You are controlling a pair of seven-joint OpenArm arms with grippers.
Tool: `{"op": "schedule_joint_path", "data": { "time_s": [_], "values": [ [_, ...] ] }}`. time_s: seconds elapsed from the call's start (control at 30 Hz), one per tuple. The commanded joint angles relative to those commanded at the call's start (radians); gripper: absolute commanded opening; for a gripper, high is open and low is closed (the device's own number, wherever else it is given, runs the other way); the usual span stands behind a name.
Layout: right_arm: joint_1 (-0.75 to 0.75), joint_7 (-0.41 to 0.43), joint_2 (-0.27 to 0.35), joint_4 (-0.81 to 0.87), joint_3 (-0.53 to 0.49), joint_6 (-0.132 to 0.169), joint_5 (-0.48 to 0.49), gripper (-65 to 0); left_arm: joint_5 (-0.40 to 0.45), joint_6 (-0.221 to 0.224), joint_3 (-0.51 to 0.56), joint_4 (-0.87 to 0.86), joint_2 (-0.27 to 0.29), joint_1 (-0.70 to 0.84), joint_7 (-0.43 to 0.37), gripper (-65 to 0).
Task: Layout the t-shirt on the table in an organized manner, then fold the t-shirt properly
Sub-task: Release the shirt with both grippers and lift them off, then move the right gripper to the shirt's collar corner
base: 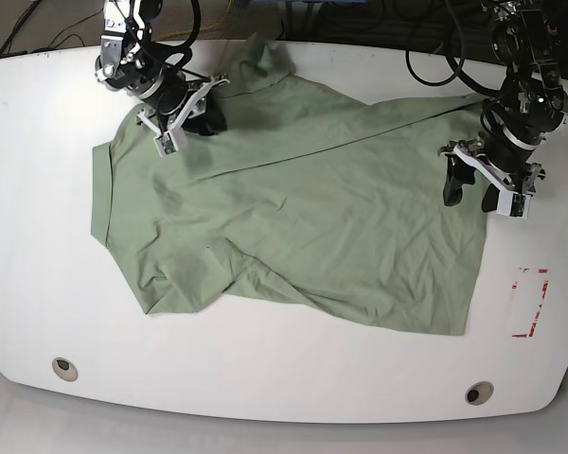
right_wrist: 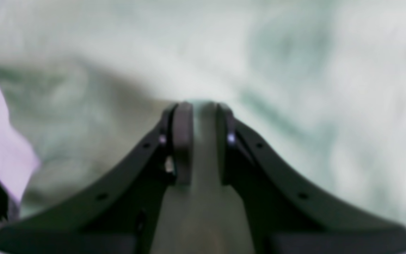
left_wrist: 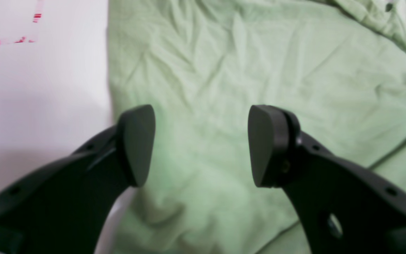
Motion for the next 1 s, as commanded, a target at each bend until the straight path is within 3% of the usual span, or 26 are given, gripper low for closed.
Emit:
{"op": "schedule_joint_path", "data": {
  "time_s": [0.2,0.37,0.6,0.73,0.8,1.0],
  "values": [
    [0.123,0.000,0.112,-0.221,0.000,0.048,-0.003,-47.5,0.123,0.000,0.048,0.000,0.002,0.000,-0.002,-26.3],
    [0.222,0.000,0.180,-0.347,-0.003,0.074,-0.008,-44.8,0.166,-0.002,0.055,0.000,0.002,0.000,-0.002,-26.3],
    [0.276,-0.018,0.230,-0.344,-0.057,0.068,0.000,-38.9,0.163,-0.002,0.080,0.000,0.002,0.000,-0.002,-26.3],
    [0.259,-0.106,0.224,-0.216,-0.061,0.066,0.000,-31.1,0.163,-0.002,0.107,0.000,0.002,-0.002,-0.002,-26.3],
    [0.227,-0.161,0.189,-0.124,-0.060,0.057,0.000,-26.8,0.163,-0.002,0.109,0.000,0.002,-0.009,-0.002,-26.3],
    [0.124,-0.232,0.077,0.141,0.021,-0.020,-0.003,-18.8,0.163,-0.002,0.110,-0.002,0.005,-0.044,-0.002,-26.3]
  ]
}}
